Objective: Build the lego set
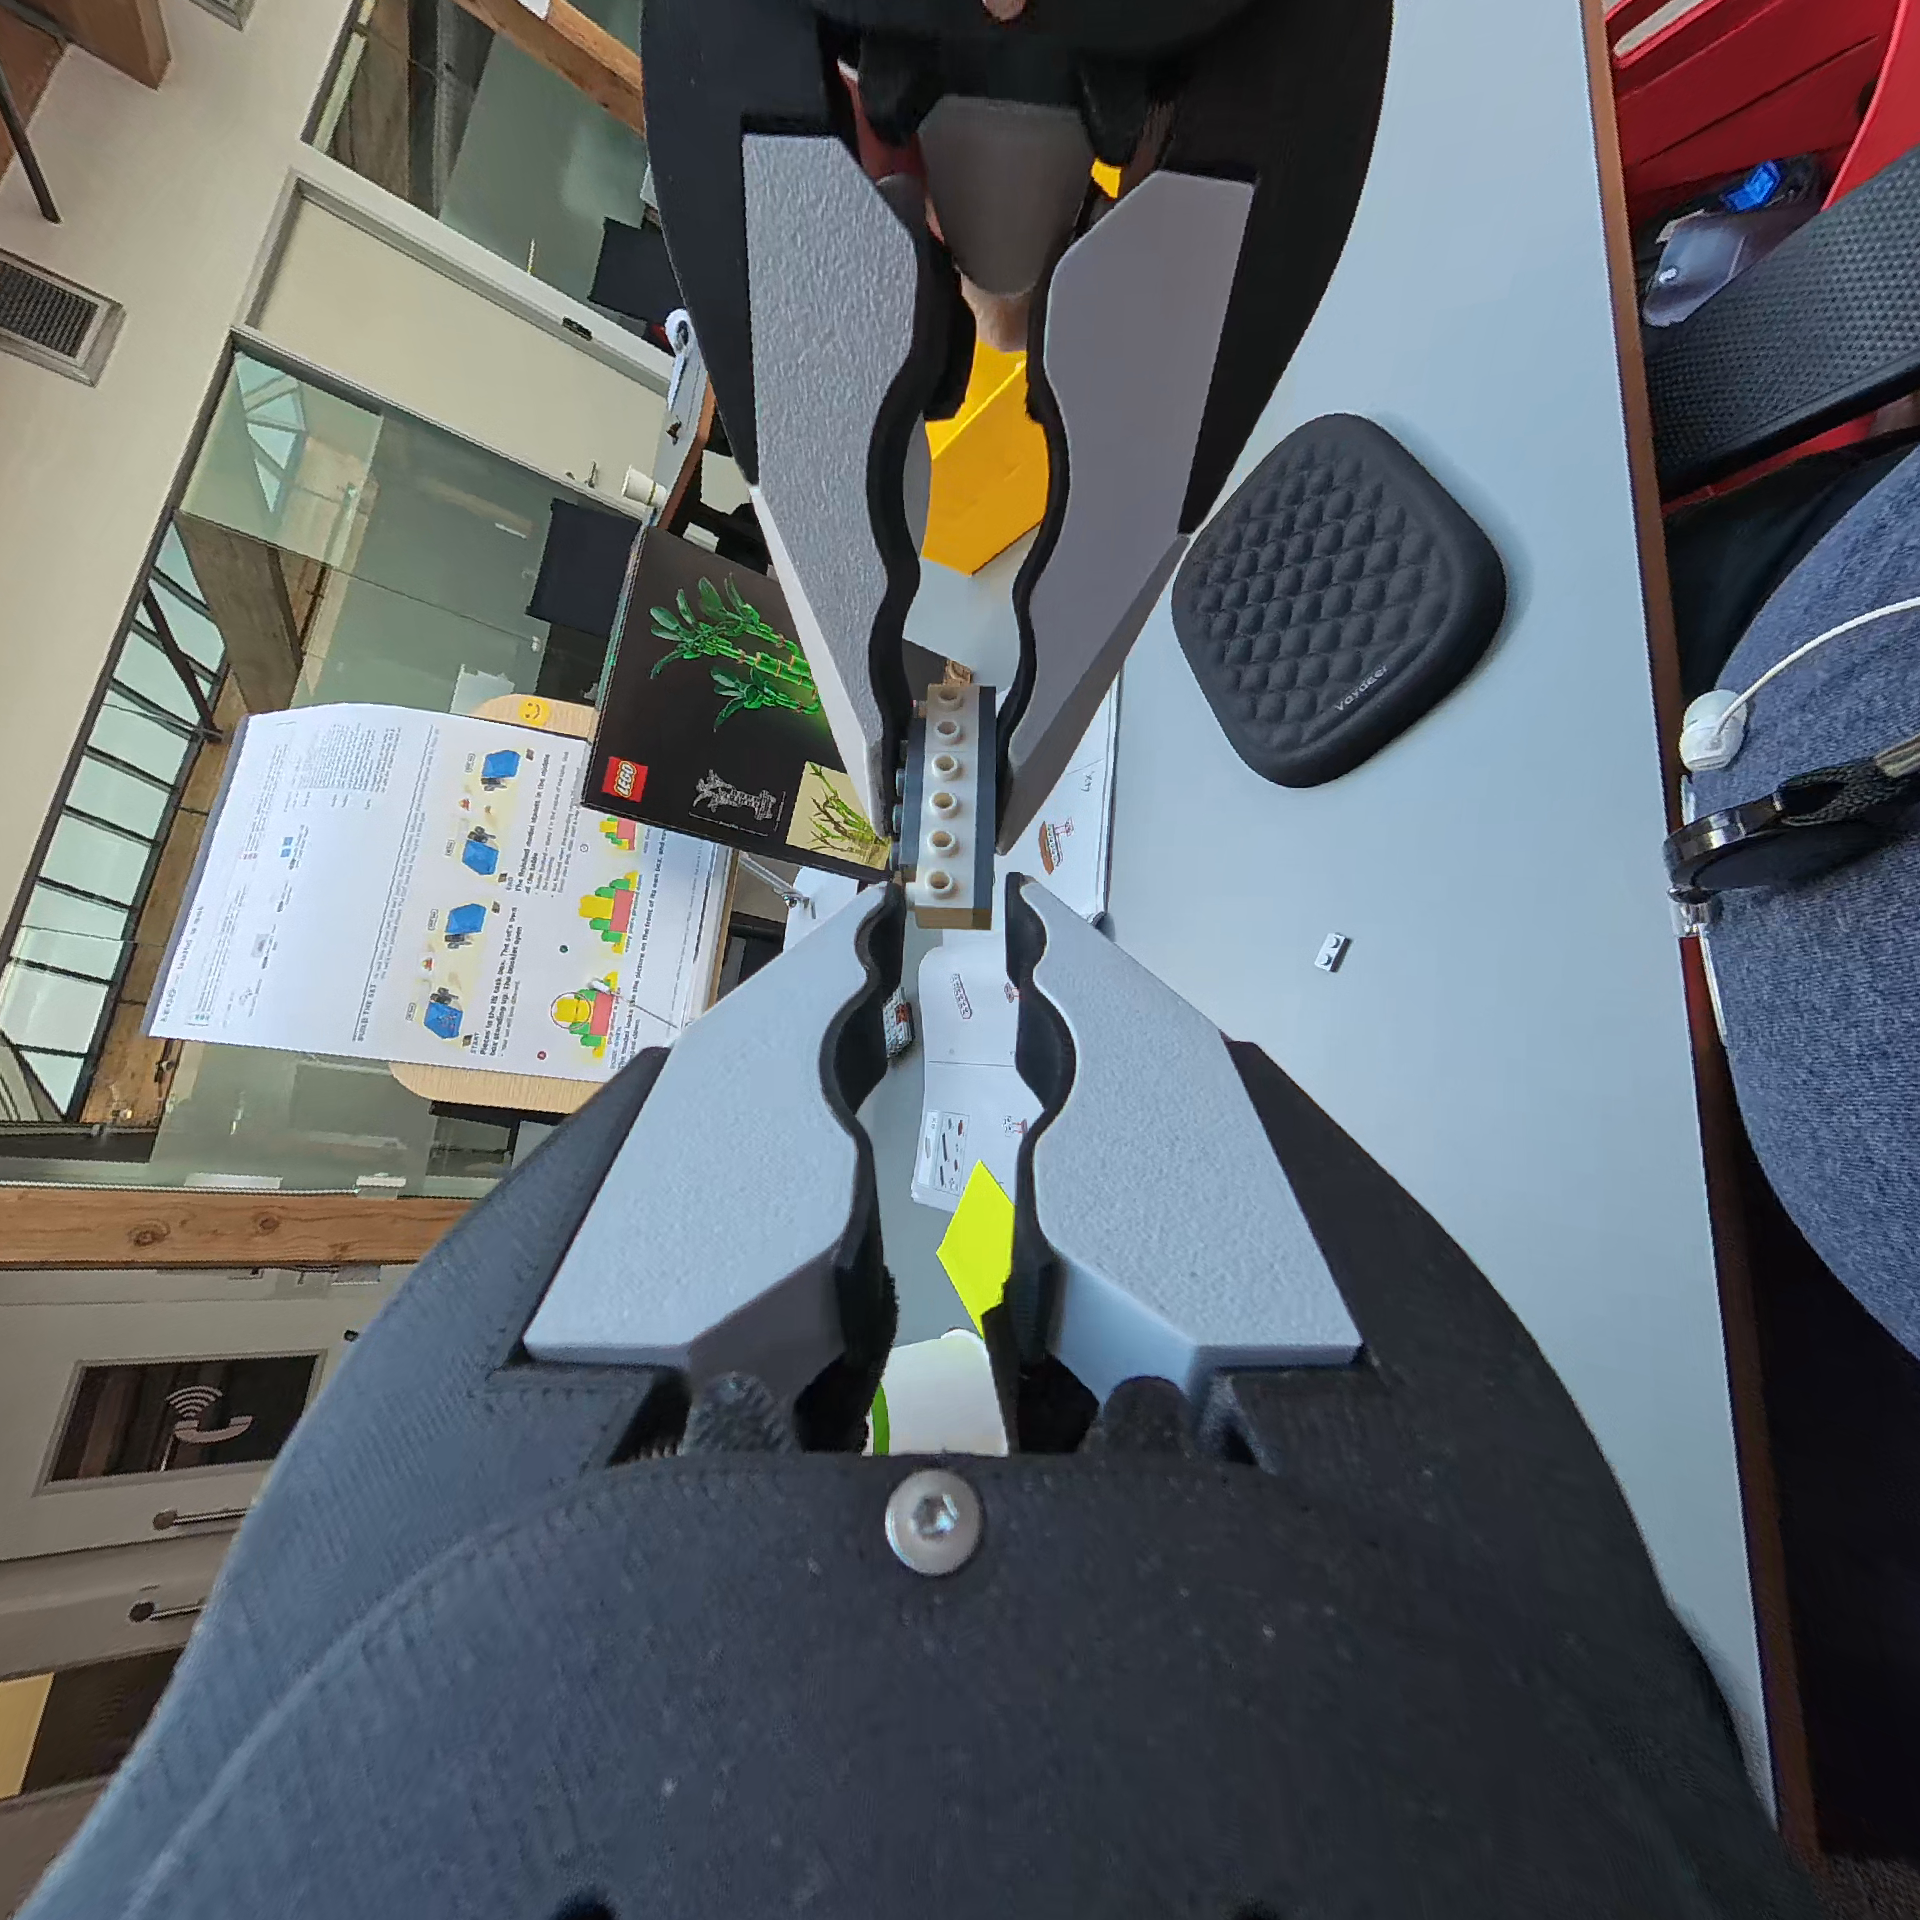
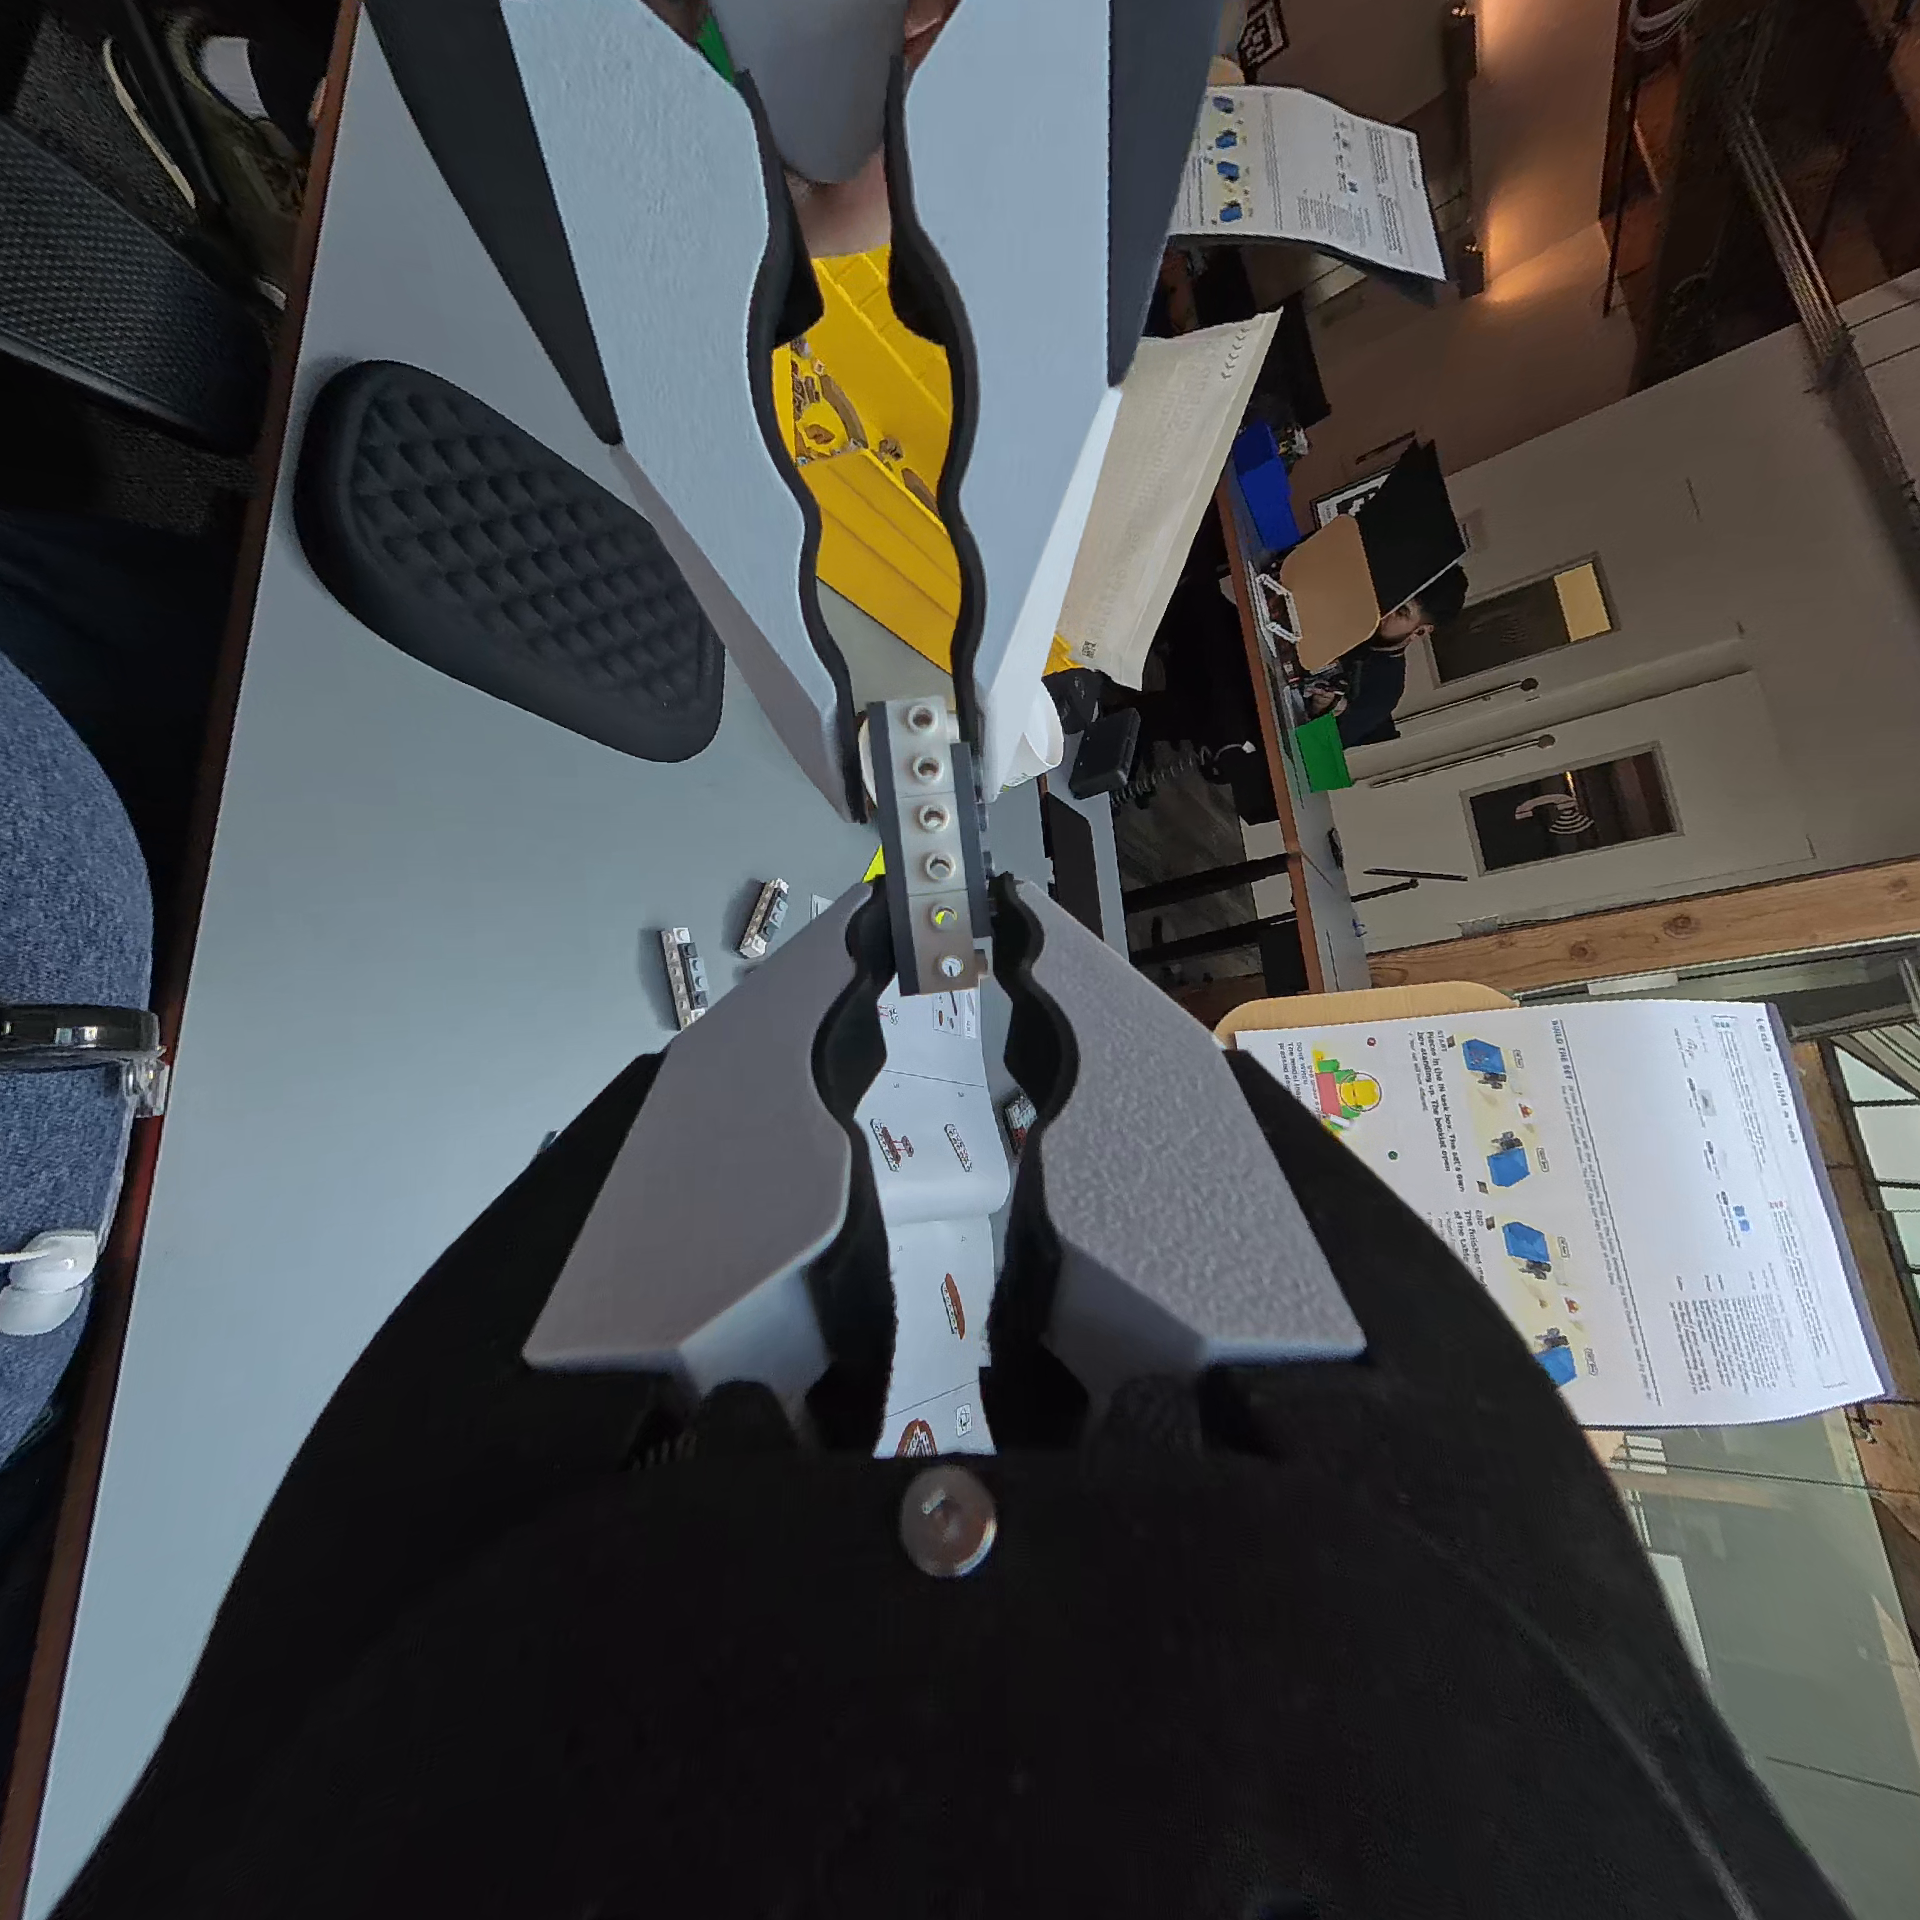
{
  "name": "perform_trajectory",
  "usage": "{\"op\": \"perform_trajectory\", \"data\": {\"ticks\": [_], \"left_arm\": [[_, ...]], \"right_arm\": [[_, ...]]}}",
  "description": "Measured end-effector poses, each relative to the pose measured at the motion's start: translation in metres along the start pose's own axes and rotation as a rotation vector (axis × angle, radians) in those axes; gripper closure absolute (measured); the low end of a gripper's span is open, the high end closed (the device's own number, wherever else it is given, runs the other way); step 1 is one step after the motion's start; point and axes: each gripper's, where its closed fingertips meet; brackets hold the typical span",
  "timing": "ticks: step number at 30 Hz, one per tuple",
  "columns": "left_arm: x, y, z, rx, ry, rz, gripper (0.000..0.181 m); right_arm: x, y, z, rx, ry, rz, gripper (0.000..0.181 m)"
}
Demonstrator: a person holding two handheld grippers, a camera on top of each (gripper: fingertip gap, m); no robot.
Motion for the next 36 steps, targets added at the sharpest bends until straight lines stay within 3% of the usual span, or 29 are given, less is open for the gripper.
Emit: {"op": "perform_trajectory", "data": {"ticks": [12, 21, 27, 36], "left_arm": [[-0.006, 0.0, -0.001, -0.032, 0.03, 0.0, 0.168], [-0.005, 0.003, 0.002, -0.008, 0.025, -0.017, 0.168], [-0.004, 0.005, 0.0, -0.022, 0.024, -0.018, 0.168], [-0.001, 0.01, 0.005, 0.01, 0.017, -0.045, 0.167]], "right_arm": [[-0.002, 0.001, 0.0, 0.015, -0.04, -0.023, 0.157], [0.001, 0.005, -0.005, 0.046, -0.127, -0.079, 0.164], [-0.004, 0.006, 0.0, 0.052, -0.058, -0.068, 0.156], [0.002, 0.011, -0.007, 0.07, -0.146, -0.145, 0.164]]}}
Point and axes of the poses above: each gripper's, where its closed fingertips meet, y out along the fingers, x out of its underside, z = x × y across the jaws, and after that the axes turned 14 degrees about -z, right-handed
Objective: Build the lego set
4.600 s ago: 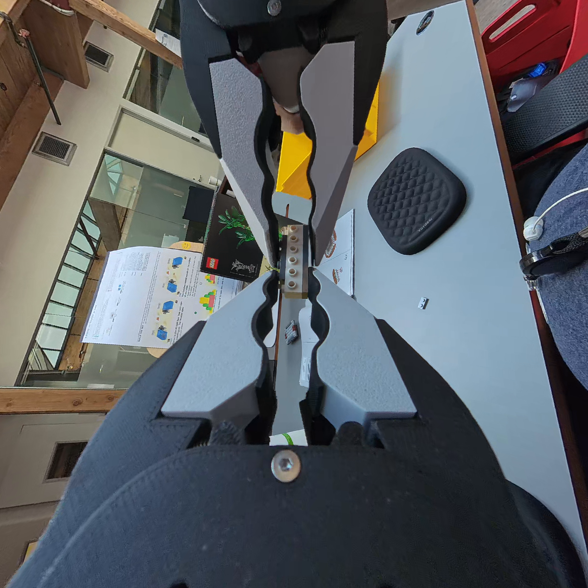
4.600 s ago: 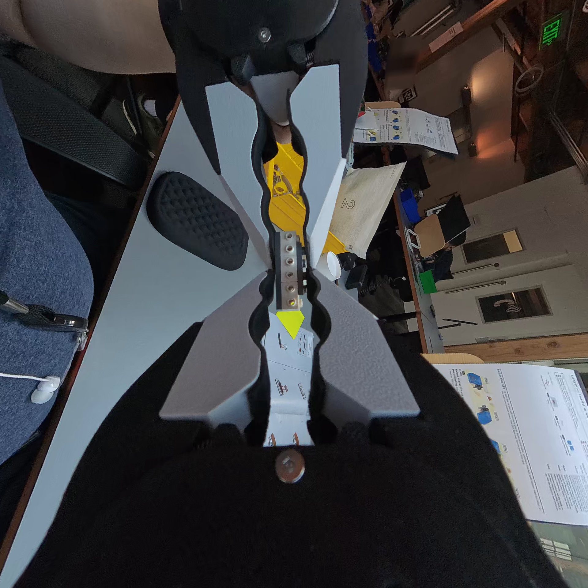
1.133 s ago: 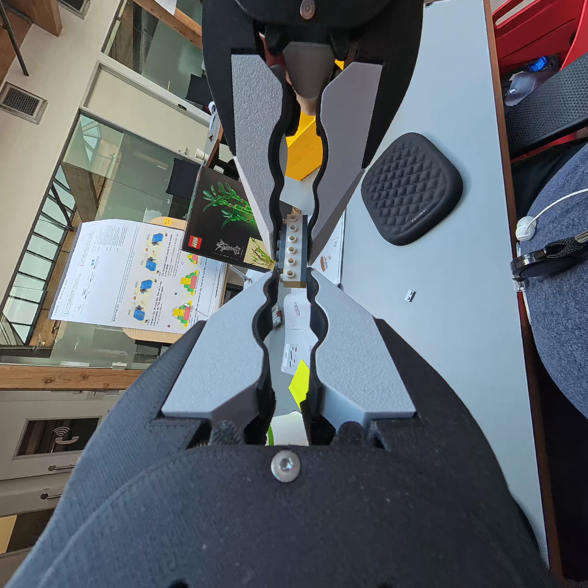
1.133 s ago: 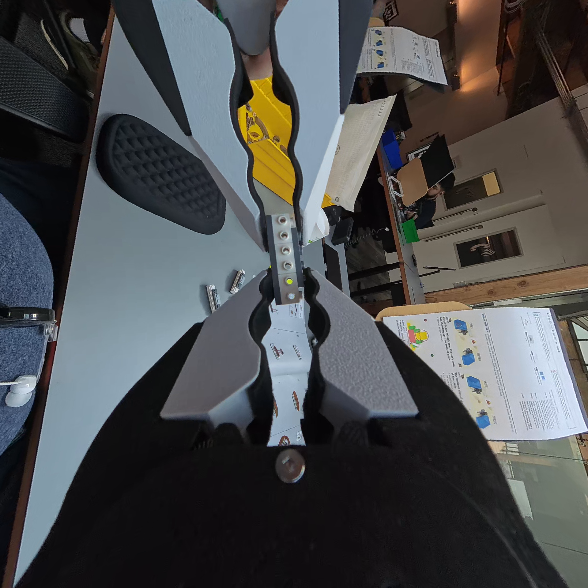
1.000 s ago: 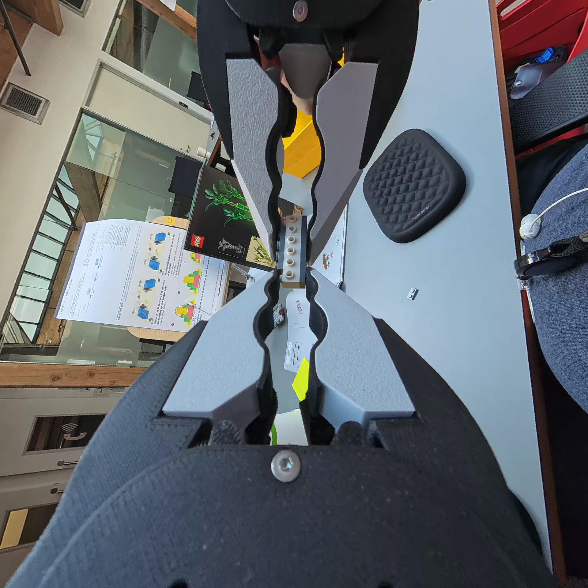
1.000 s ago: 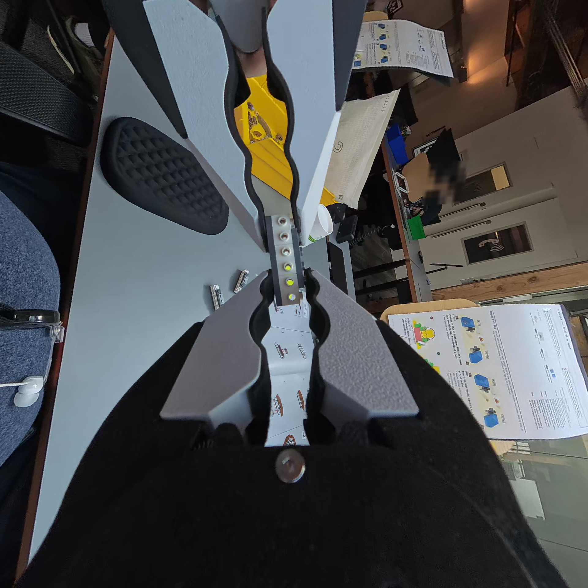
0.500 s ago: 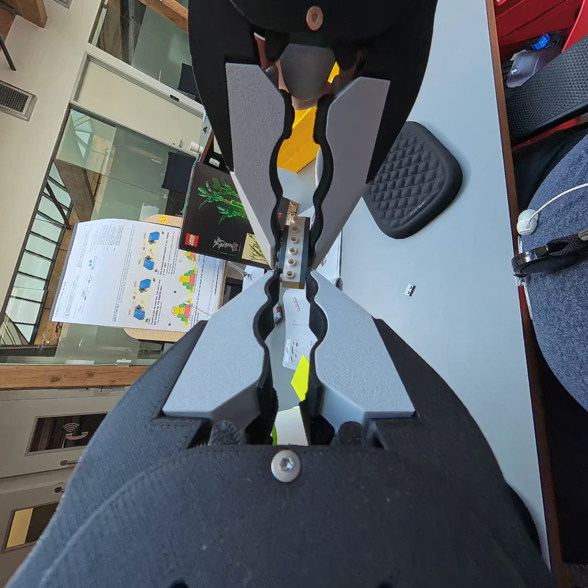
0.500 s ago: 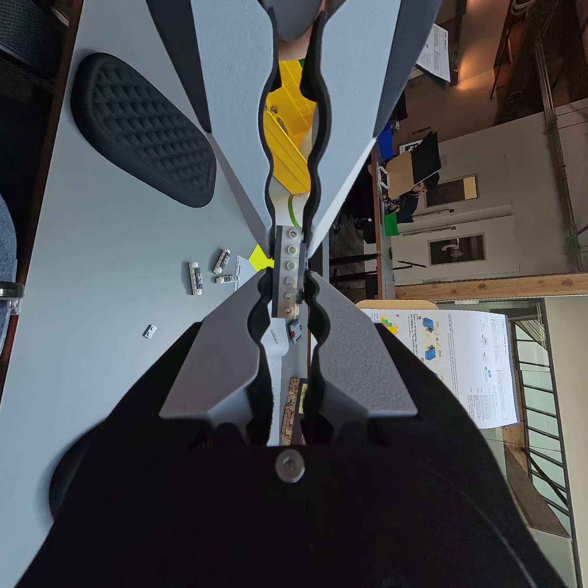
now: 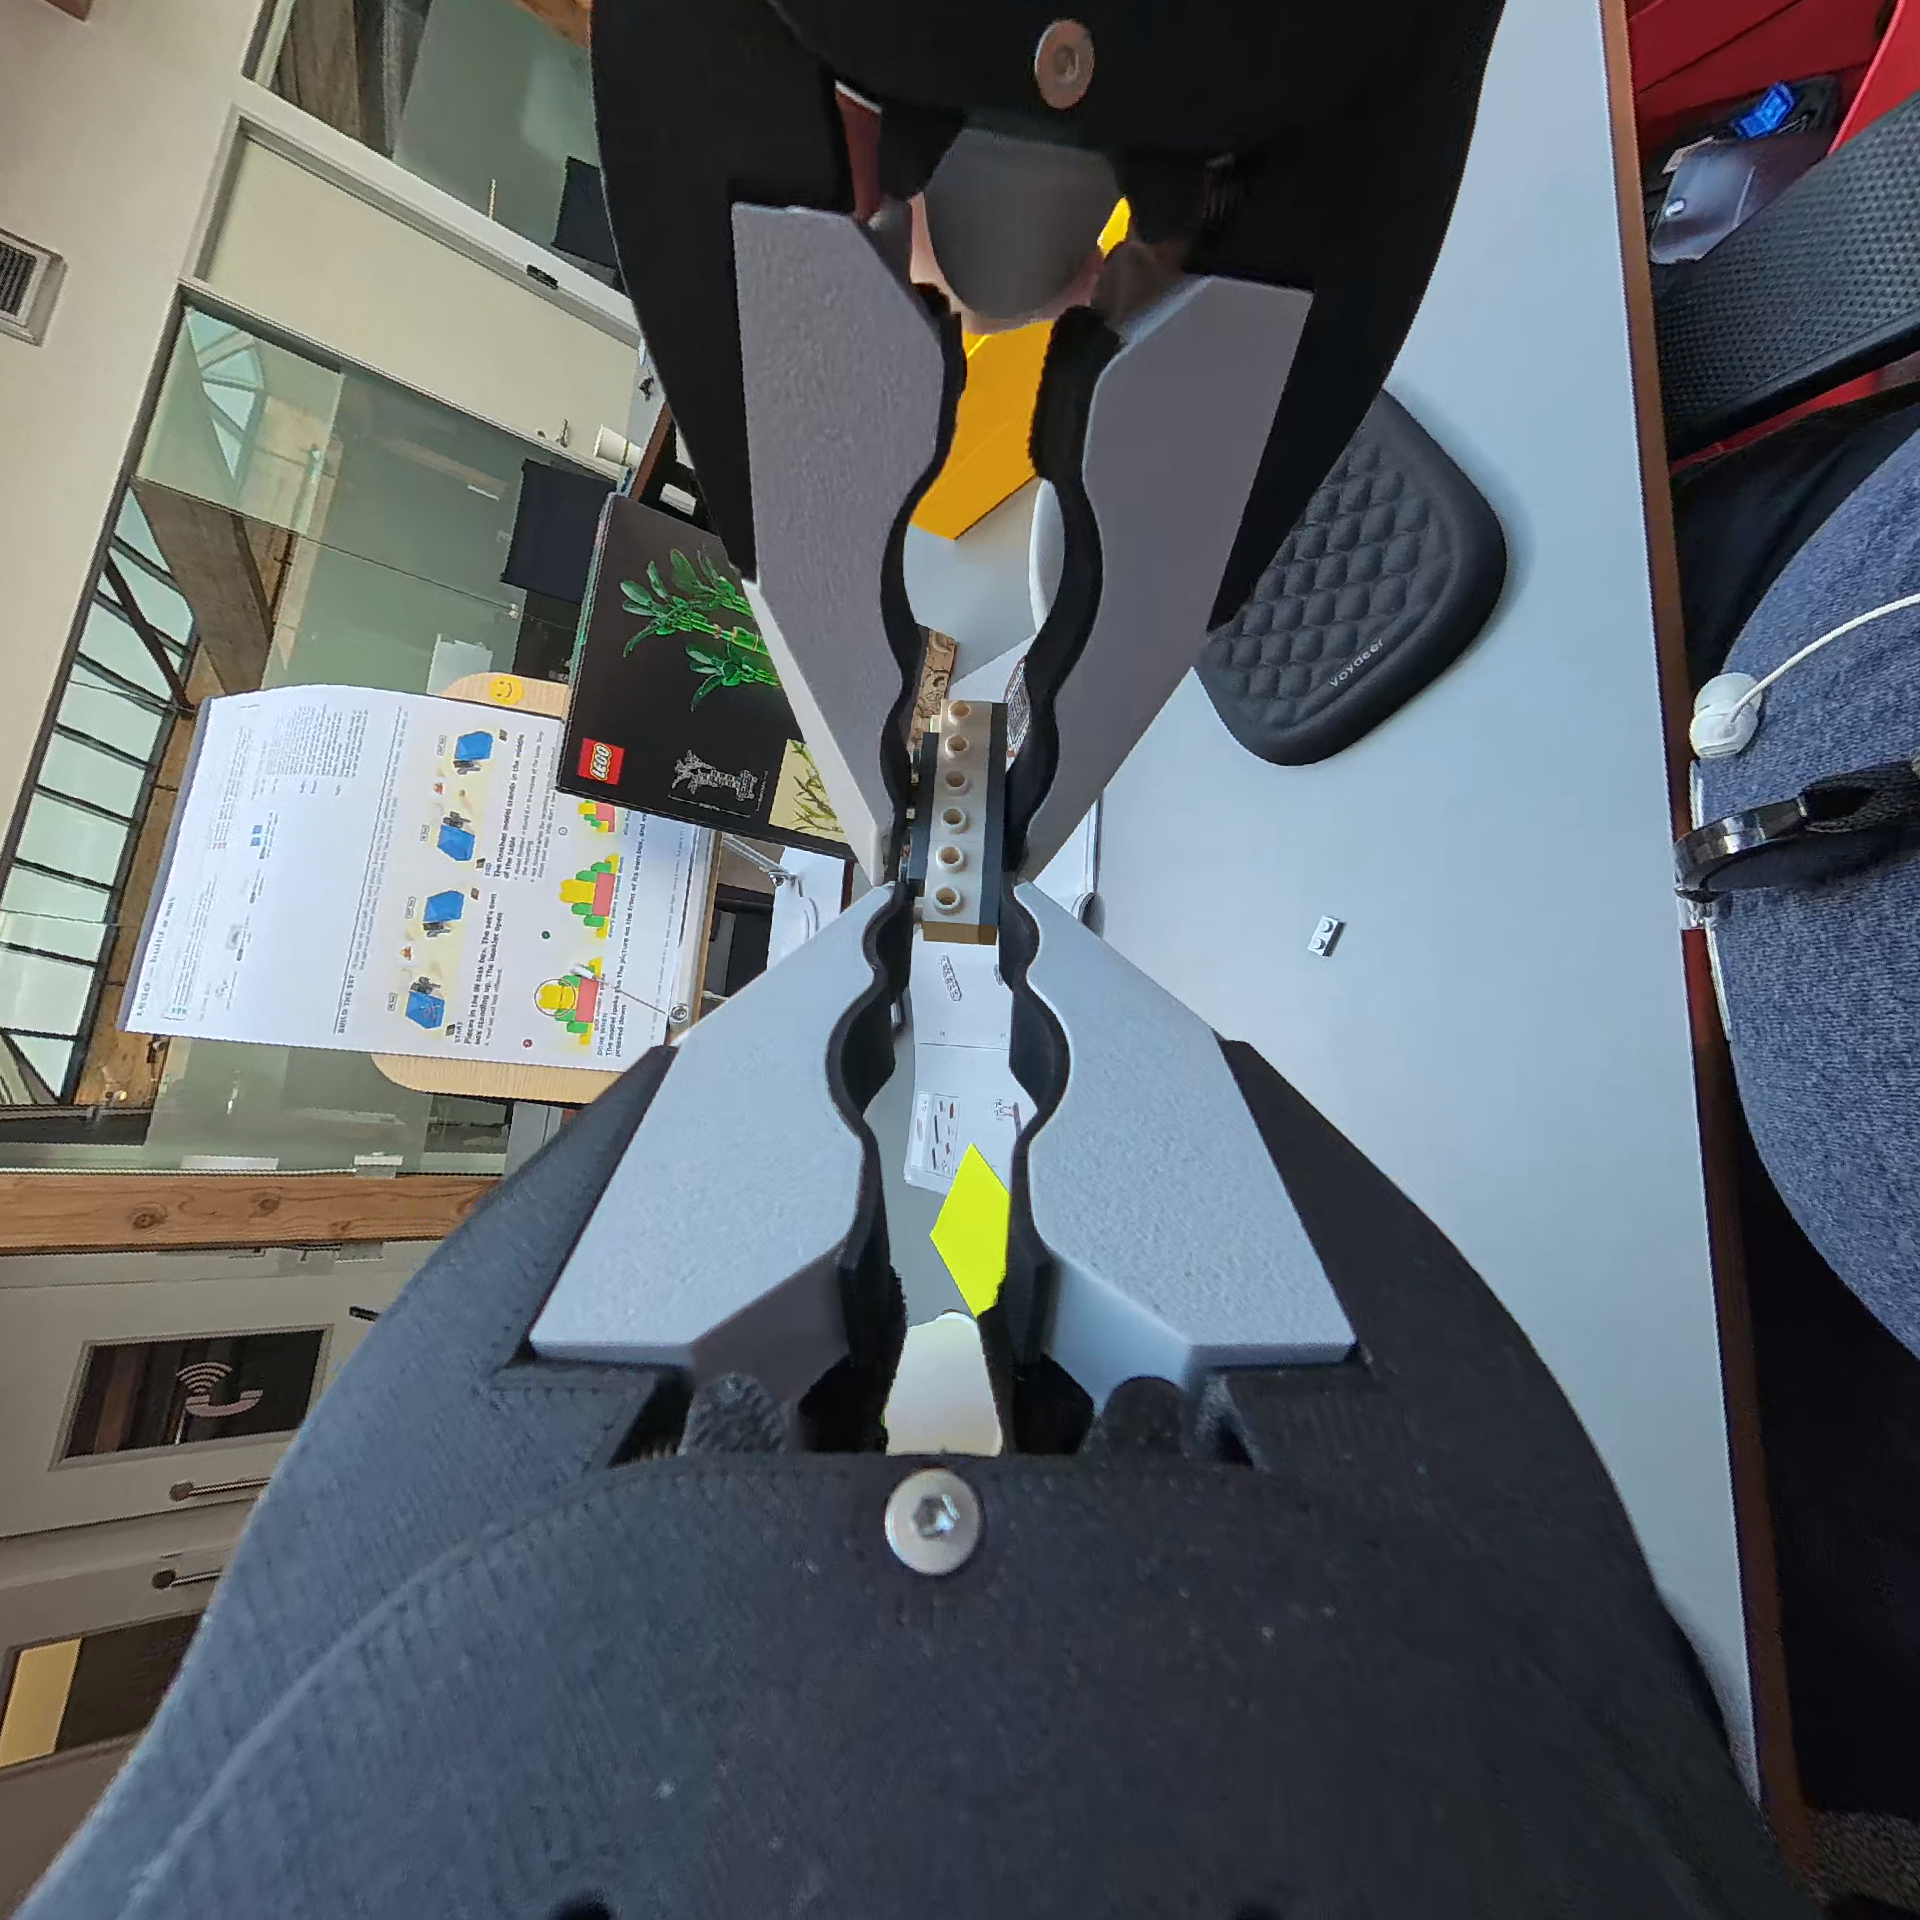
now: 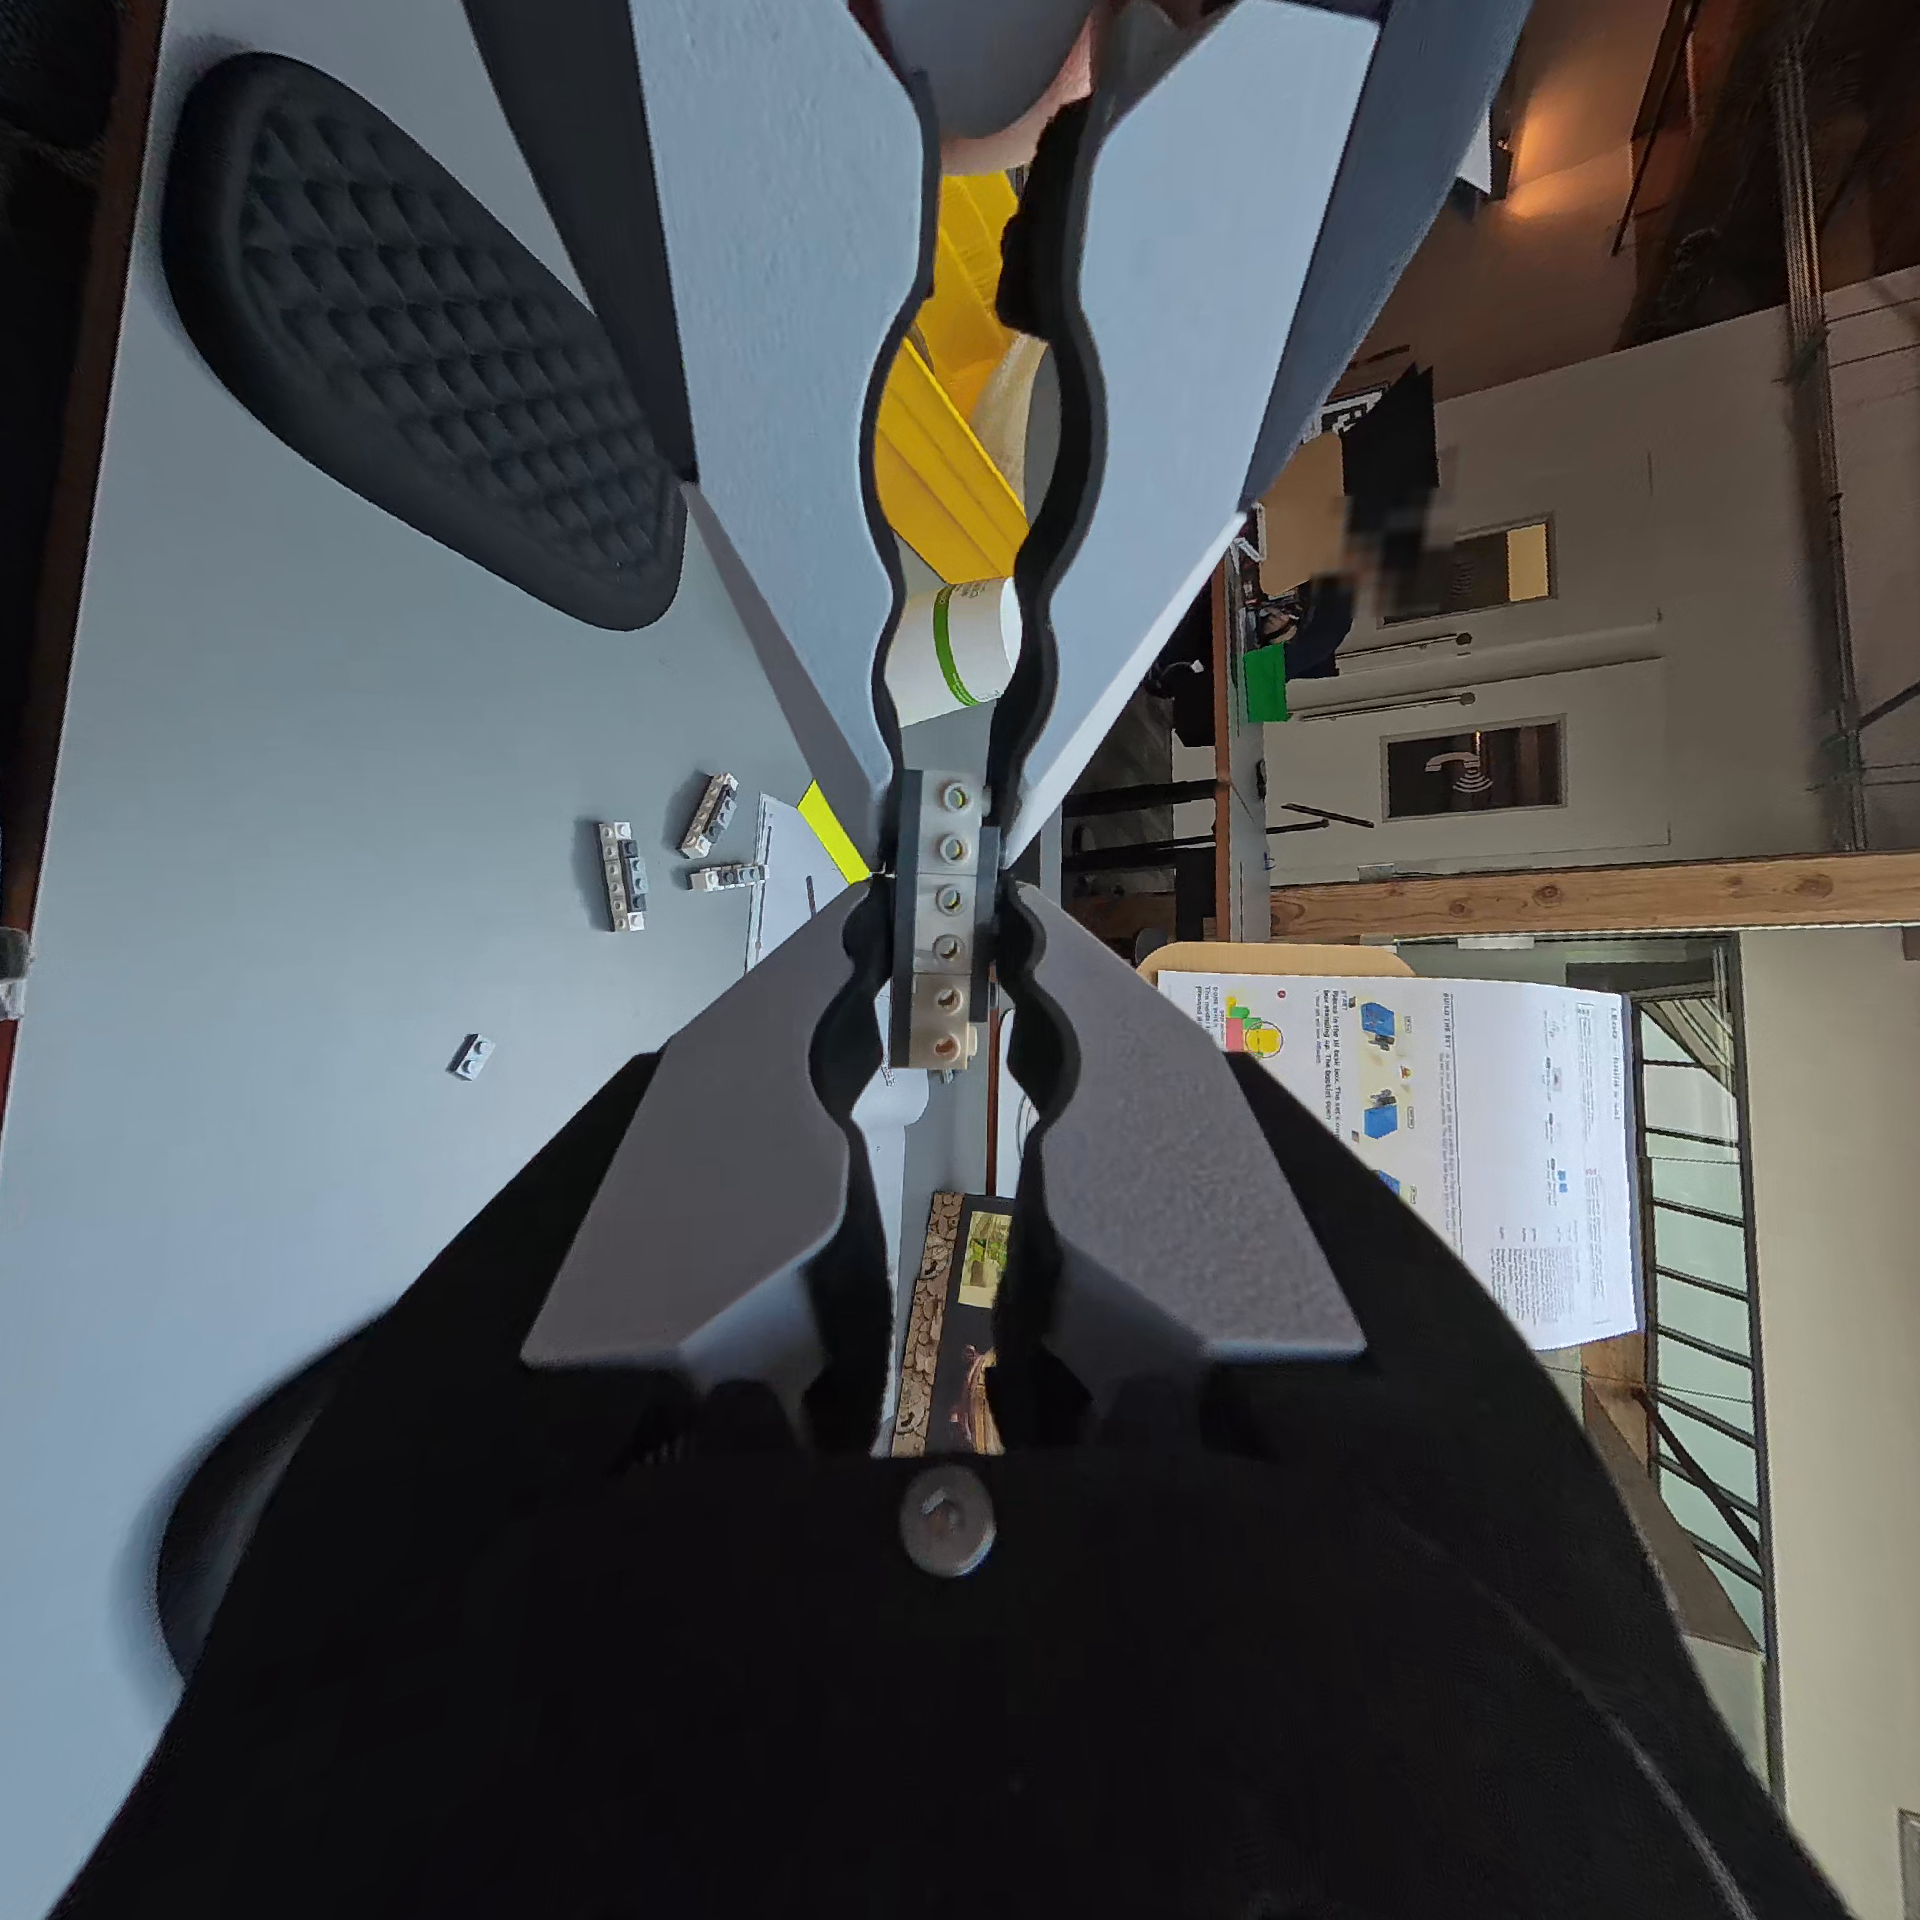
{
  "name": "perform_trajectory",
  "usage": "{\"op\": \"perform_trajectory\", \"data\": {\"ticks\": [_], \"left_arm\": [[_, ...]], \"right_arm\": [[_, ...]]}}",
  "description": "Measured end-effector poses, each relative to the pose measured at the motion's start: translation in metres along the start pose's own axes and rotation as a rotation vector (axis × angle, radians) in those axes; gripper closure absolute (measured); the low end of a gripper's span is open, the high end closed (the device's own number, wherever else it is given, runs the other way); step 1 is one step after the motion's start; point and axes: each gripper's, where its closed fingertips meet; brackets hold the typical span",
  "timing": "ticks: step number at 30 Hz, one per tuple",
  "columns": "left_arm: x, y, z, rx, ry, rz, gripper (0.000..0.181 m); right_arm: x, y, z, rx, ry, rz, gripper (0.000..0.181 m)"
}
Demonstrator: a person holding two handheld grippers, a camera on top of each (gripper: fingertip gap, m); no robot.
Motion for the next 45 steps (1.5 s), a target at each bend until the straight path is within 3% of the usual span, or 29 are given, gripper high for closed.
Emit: {"op": "perform_trajectory", "data": {"ticks": [6, 19, 25, 29, 32, 36, 40, 43, 45], "left_arm": [[-0.002, -0.002, -0.005, -0.024, -0.048, 0.054, 0.168], [0.004, 0.015, 0.002, -0.03, 0.017, -0.067, 0.169], [0.003, 0.016, 0.009, 0.013, 0.005, -0.057, 0.168], [0.001, 0.011, 0.006, -0.004, -0.039, 0.008, 0.169], [0.006, 0.007, 0.004, -0.015, -0.086, 0.051, 0.169], [0.006, 0.005, 0.01, 0.041, -0.158, 0.133, 0.169], [0.01, 0.013, 0.019, 0.103, -0.211, 0.174, 0.169], [0.015, 0.021, 0.026, 0.123, -0.245, 0.204, 0.169], [0.018, 0.023, 0.022, 0.025, -0.203, 0.24, 0.169]], "right_arm": [[-0.001, -0.002, 0.006, -0.007, 0.075, 0.048, 0.163], [0.01, 0.012, -0.002, 0.094, -0.139, -0.17, 0.161], [0.011, 0.01, -0.008, 0.046, -0.149, -0.15, 0.164], [0.008, 0.006, -0.005, -0.011, 0.003, -0.02, 0.163], [0.02, 0.0, -0.001, -0.06, 0.111, 0.042, 0.15], [0.015, -0.008, -0.008, -0.162, 0.226, 0.218, 0.156], [0.018, -0.001, -0.022, -0.256, 0.29, 0.269, 0.166], [0.023, 0.004, -0.033, -0.415, 0.452, 0.357, 0.153], [0.025, 0.002, -0.039, -0.582, 0.582, 0.461, 0.144]]}}
Point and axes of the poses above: each gripper's, where its closed fingertips meet, y out along the fingers, x out of its underside, z = x × y across the jaws, and after that the axes turned 14 degrees about -z, right-handed
